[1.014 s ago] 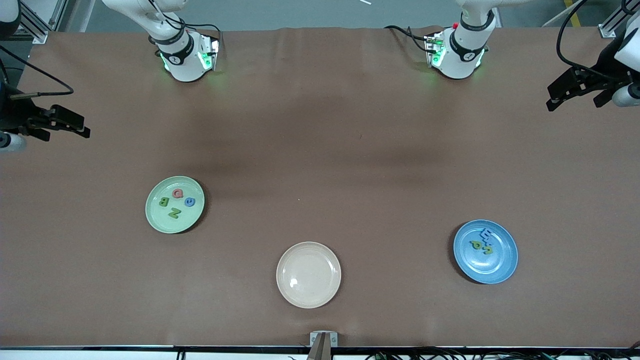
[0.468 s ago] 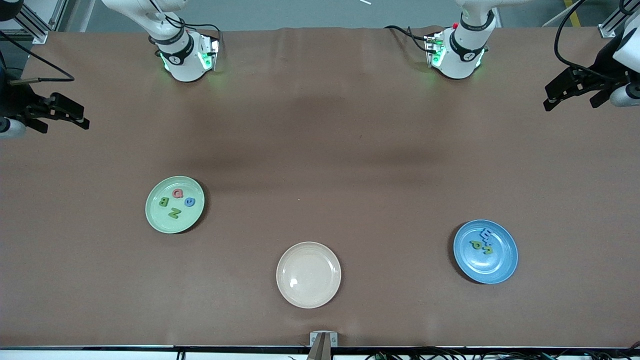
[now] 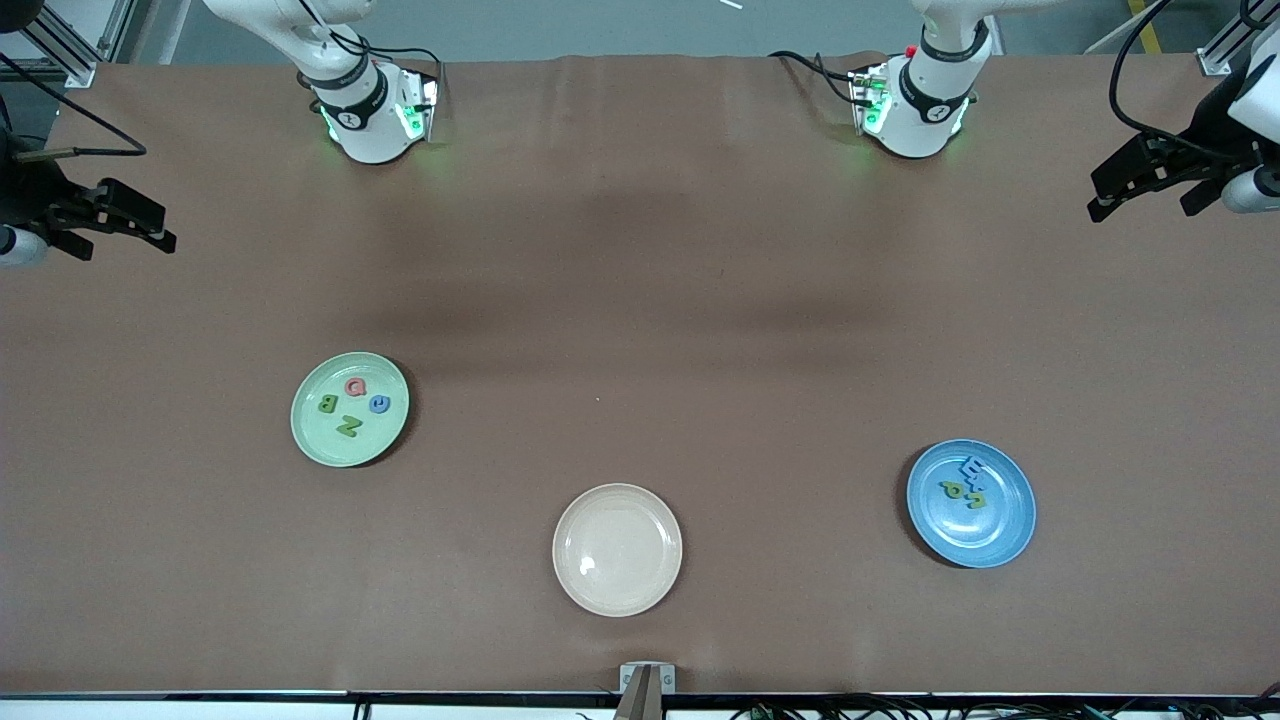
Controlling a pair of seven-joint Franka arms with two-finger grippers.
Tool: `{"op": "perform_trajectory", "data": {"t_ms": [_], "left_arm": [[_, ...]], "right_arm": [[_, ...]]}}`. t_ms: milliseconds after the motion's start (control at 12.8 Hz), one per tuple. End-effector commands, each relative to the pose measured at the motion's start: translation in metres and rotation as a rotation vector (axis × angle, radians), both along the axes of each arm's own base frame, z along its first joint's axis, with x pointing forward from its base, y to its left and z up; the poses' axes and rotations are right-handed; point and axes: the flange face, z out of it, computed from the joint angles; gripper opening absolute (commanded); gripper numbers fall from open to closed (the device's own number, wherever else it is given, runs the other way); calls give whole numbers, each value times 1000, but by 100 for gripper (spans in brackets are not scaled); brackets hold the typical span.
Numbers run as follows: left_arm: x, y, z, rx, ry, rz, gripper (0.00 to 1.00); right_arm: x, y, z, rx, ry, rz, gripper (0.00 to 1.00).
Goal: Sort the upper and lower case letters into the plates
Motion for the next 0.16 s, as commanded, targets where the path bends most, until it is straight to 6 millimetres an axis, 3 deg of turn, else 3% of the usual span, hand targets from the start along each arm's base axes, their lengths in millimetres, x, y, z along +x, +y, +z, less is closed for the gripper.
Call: {"op": "perform_trajectory", "data": {"t_ms": [0,78], "left_arm": [[4,4,10,-9,-20,-9,100],[4,4,9,-9,-18,-9,100]], "right_arm": [[-10,-1,3,-27,-14,-5,100],[-11,-1,3,-35,-11,-8,100]]}}
